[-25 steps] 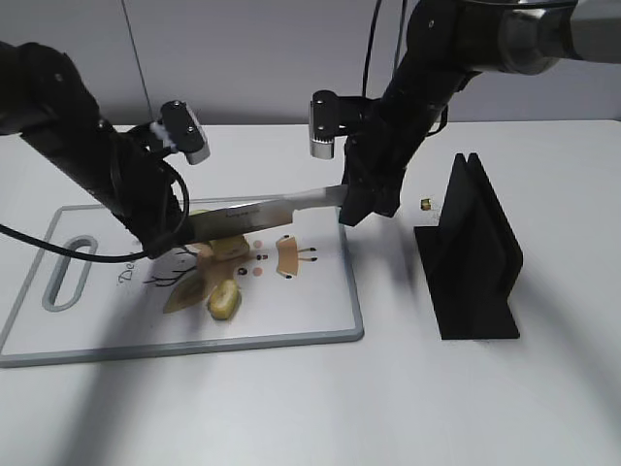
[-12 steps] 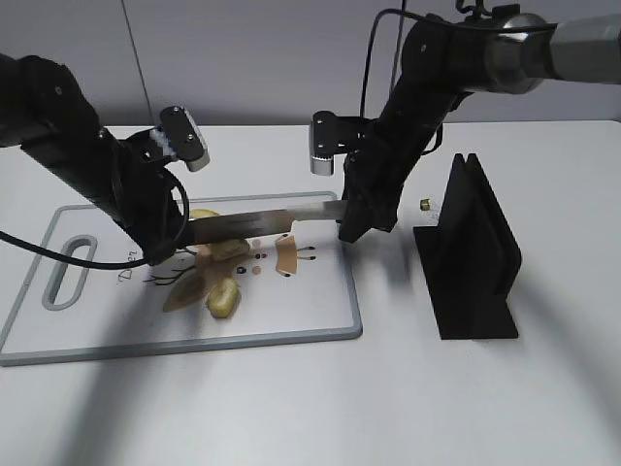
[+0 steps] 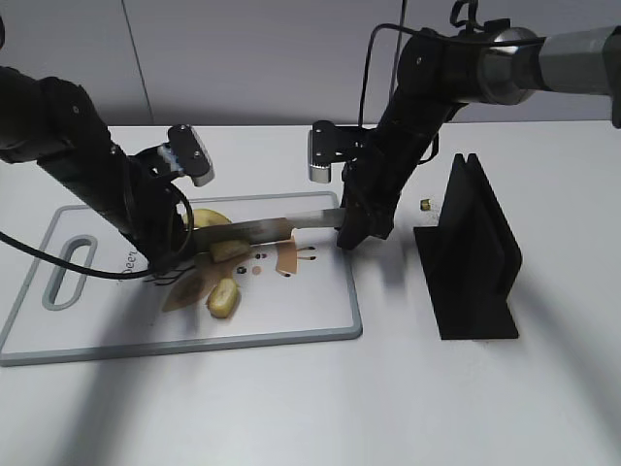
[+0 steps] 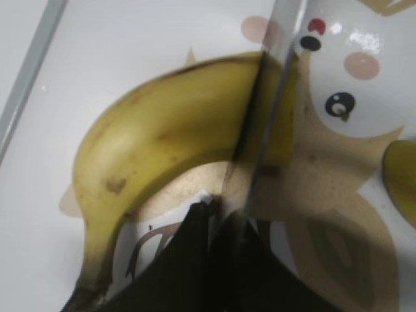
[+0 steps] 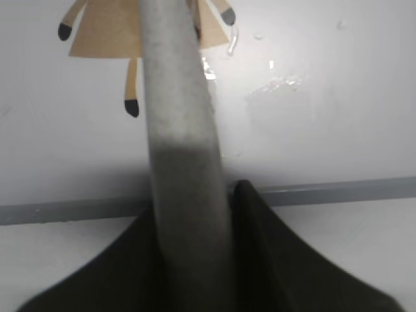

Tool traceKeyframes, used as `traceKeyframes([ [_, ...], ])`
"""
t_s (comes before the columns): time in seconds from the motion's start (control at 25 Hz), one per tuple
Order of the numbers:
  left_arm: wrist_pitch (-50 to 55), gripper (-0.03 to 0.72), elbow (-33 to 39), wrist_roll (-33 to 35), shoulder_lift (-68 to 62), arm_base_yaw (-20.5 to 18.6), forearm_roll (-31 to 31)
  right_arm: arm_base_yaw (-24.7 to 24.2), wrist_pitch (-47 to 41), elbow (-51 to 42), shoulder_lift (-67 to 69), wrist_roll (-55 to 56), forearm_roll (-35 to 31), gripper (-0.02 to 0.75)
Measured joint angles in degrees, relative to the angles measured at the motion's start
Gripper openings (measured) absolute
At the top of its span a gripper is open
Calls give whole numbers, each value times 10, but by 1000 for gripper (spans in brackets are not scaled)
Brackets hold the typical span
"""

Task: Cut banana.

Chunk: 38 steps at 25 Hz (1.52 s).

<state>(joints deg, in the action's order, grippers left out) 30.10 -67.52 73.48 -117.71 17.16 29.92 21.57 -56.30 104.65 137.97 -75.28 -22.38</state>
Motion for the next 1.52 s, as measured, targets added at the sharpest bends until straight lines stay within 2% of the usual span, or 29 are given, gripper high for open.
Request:
traceKeyframes([
  [0.24,8,37,0,0,18,0,-7,0,-11,-2,-11,11,3,207],
  [0.56,158,21,10,-17,52,0,-2,9,-108,-11,-47,20,-13,203],
  [1.52,147,16,12,-19,193,1,-51,9,-99,-12,-151,20,-15,196],
])
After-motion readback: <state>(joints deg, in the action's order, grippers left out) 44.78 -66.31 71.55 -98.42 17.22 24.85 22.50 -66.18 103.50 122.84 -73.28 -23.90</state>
